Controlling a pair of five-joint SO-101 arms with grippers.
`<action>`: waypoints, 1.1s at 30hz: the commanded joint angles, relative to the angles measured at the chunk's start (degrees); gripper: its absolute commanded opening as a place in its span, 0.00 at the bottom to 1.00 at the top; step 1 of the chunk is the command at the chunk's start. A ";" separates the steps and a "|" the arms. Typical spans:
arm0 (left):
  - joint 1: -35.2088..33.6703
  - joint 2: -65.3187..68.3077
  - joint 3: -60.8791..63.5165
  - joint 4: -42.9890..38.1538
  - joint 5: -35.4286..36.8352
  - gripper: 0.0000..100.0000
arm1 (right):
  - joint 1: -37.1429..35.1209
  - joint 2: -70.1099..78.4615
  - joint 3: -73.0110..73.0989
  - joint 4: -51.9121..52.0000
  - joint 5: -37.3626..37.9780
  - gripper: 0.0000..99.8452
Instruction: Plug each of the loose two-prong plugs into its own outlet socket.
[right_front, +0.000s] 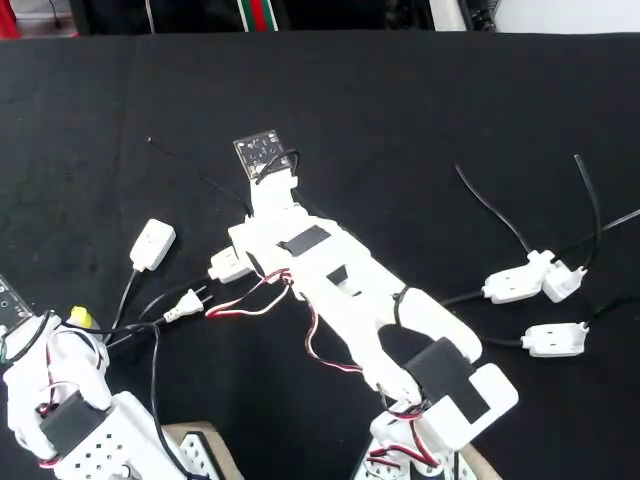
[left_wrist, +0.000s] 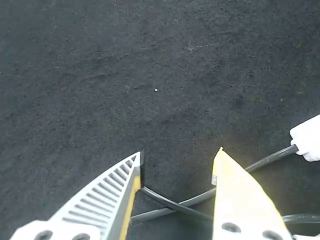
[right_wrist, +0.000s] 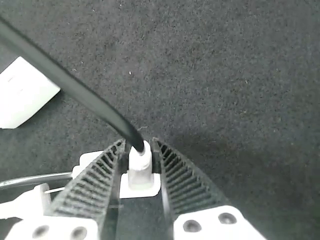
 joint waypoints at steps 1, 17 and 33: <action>0.57 -0.26 -0.75 0.18 0.18 0.24 | -1.05 -1.63 -0.13 1.67 0.62 0.01; 33.54 -0.26 -0.75 -15.47 0.53 0.24 | -0.35 -38.20 -0.40 11.78 -2.99 0.01; 57.45 -0.35 -9.63 -16.18 10.55 0.28 | -8.26 -50.24 4.97 19.43 -15.30 0.01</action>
